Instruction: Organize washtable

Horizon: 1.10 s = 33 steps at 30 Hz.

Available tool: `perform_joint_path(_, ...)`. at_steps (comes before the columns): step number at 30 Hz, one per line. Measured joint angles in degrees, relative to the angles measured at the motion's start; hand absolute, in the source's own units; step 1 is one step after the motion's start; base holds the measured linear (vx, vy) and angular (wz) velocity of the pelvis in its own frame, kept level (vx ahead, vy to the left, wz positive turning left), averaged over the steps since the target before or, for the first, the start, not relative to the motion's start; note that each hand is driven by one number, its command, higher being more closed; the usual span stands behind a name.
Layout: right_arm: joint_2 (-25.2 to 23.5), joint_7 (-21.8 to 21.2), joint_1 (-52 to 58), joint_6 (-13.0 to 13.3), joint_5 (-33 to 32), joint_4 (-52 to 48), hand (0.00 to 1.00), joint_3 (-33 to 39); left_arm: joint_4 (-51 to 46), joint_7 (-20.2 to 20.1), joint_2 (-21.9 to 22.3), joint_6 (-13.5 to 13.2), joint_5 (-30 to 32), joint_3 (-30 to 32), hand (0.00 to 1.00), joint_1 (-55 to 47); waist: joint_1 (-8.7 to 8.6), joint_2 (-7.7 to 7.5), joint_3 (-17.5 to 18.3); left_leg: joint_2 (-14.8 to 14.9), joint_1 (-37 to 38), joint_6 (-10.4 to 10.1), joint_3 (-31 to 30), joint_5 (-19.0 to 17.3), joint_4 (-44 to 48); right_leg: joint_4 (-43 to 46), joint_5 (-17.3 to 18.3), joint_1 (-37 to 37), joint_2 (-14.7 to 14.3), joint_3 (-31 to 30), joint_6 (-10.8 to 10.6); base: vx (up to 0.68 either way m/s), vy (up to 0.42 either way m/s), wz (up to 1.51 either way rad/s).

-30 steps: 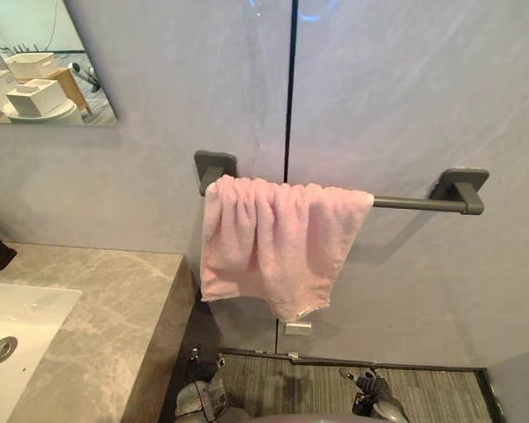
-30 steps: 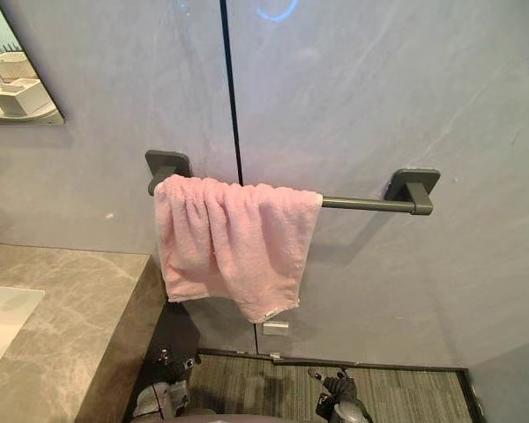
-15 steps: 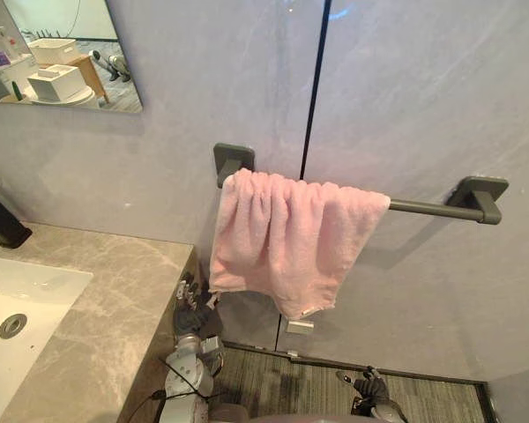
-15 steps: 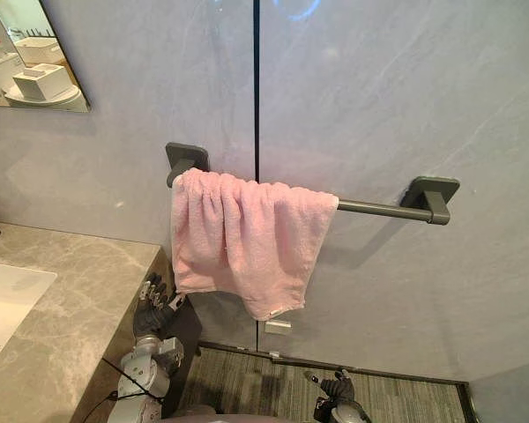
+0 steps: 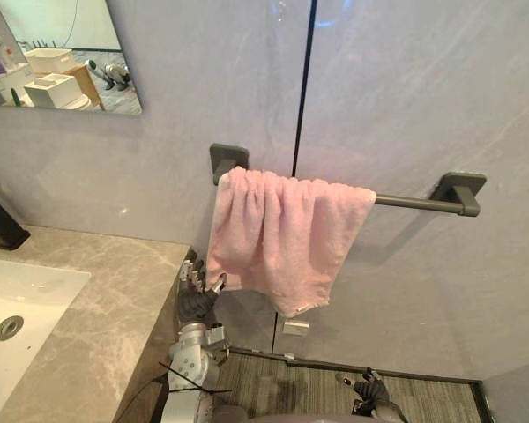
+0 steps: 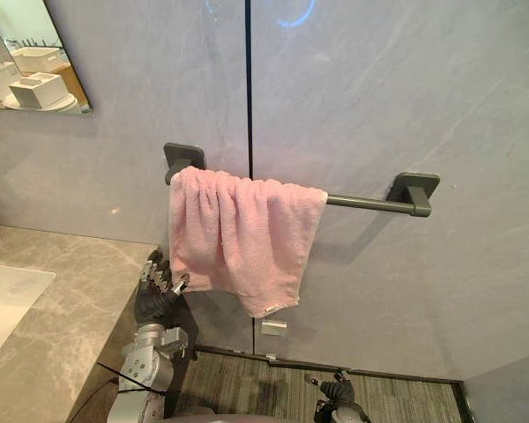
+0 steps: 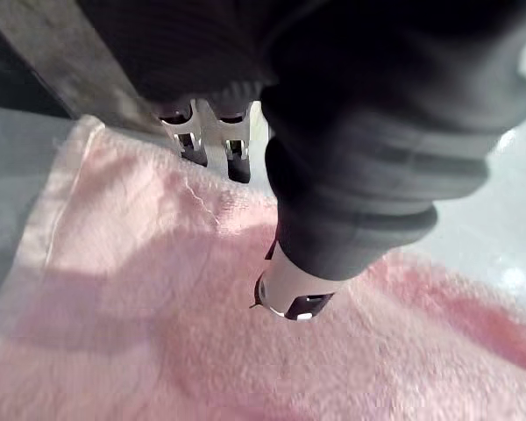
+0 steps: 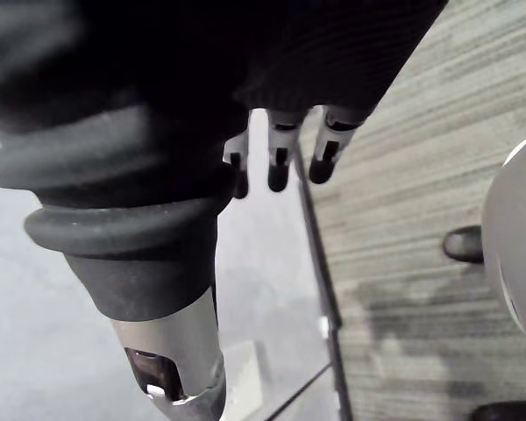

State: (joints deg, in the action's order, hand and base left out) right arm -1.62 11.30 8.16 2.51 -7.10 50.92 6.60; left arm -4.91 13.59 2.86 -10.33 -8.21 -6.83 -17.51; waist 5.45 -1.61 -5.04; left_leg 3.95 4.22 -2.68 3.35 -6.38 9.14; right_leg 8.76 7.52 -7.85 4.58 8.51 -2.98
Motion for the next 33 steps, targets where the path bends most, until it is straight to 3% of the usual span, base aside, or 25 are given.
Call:
perform_joint_path(8, 0.22, -0.16, 0.29, 0.0, 0.73, -0.86, 0.0, -0.89, 3.13, -1.35, -1.97, 0.11, 1.71, -1.83, 0.0, 2.85, -0.16, 0.83, 1.04, 0.2, 1.24, -0.57, 0.76, 0.53, -1.83, -0.84, -0.22, -0.05, -0.5, -0.84, 0.3, -0.01, -0.004, -0.07)
perform_joint_path(9, 0.22, -0.17, 0.47, 0.0, 0.78, -0.86, 0.0, -0.91, 4.51, -1.45, -2.14, 0.17, 2.21, -1.85, 1.0, 3.22, -0.25, 0.91, 1.61, 0.16, 1.71, -0.61, 0.88, 1.06, -2.98, -1.08, -0.26, -0.05, -0.5, -0.86, 0.34, 0.0, 0.0, 0.0)
perform_joint_path(18, -0.43, -0.16, 1.44, -0.12, 0.8, -6.48, 0.0, -2.33, 10.09, -1.05, -4.25, 1.35, 4.55, -2.24, 1.0, 5.57, -1.55, 1.21, 1.77, 0.99, 4.56, -1.28, 2.63, 2.47, -7.26, -3.17, -0.96, -0.68, -1.73, -2.18, 1.16, 0.03, -0.024, -0.09)
perform_joint_path(25, 1.1, -0.28, 4.67, 1.77, 1.06, -29.29, 0.0, -6.57, 10.12, -0.93, -4.84, 1.39, 4.53, -2.08, 1.0, 7.1, -1.56, 1.24, 1.53, 1.23, 4.22, -1.25, 4.07, 2.39, -7.45, -3.05, -0.98, 0.31, -2.03, -3.65, 1.21, -0.01, -0.01, -0.1)
perform_joint_path(33, 1.01, -0.3, 5.89, 4.11, 6.14, -42.93, 0.0, -9.42, 9.5, -0.95, -4.73, 1.34, 4.54, -2.1, 1.0, 7.09, -1.53, 0.89, 1.37, 1.22, 3.31, -0.74, 4.48, 1.23, -6.03, -2.58, -0.97, 1.15, -2.0, -4.51, 1.19, -0.02, 0.003, -0.05)
